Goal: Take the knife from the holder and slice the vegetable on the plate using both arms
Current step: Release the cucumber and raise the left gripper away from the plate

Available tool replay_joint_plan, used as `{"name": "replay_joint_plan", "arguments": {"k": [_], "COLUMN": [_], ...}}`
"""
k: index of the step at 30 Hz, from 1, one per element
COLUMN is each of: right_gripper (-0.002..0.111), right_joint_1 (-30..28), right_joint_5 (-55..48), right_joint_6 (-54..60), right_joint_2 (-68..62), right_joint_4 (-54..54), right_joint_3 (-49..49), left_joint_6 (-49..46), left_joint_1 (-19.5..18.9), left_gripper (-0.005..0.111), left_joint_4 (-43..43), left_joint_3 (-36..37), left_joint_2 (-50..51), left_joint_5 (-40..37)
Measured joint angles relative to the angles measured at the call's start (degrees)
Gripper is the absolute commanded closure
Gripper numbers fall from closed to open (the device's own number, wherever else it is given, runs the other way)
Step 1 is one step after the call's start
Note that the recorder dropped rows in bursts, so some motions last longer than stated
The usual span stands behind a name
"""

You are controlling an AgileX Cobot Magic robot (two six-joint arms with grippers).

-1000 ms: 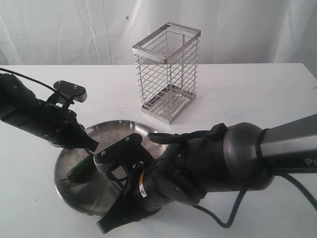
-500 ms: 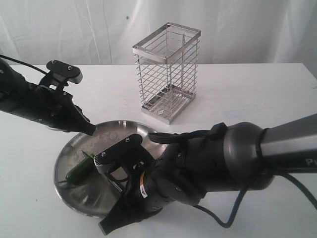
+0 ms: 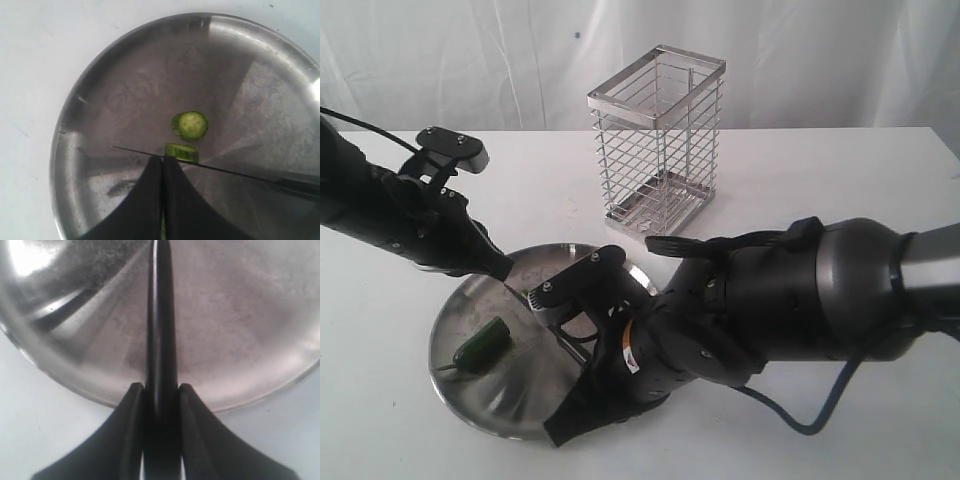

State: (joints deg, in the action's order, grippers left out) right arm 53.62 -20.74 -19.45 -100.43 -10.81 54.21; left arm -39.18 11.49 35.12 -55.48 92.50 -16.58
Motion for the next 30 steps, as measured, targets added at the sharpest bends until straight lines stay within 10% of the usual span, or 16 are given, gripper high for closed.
{"name": "replay_joint_plan", "arguments": {"k": [9, 30], "right_gripper": [0.108, 0.108], "right_joint_1": [0.0, 0.0], "right_joint_5": [1.5, 2.0], "right_joint_6": [0.0, 0.0], "right_joint_2": [0.6, 0.7], "right_joint_4": [0.3, 0.5], "right_joint_3": [0.0, 0.0], "left_joint_6": [0.1, -1.5], "left_joint_1": [0.0, 1.5], "left_gripper": [0.078, 0.082], "left_joint_4": [0.0, 5.5], "left_joint_3": [0.0, 0.0], "left_joint_2": [-0.1, 6.0], "left_joint_5": [-1.9, 5.7]}}
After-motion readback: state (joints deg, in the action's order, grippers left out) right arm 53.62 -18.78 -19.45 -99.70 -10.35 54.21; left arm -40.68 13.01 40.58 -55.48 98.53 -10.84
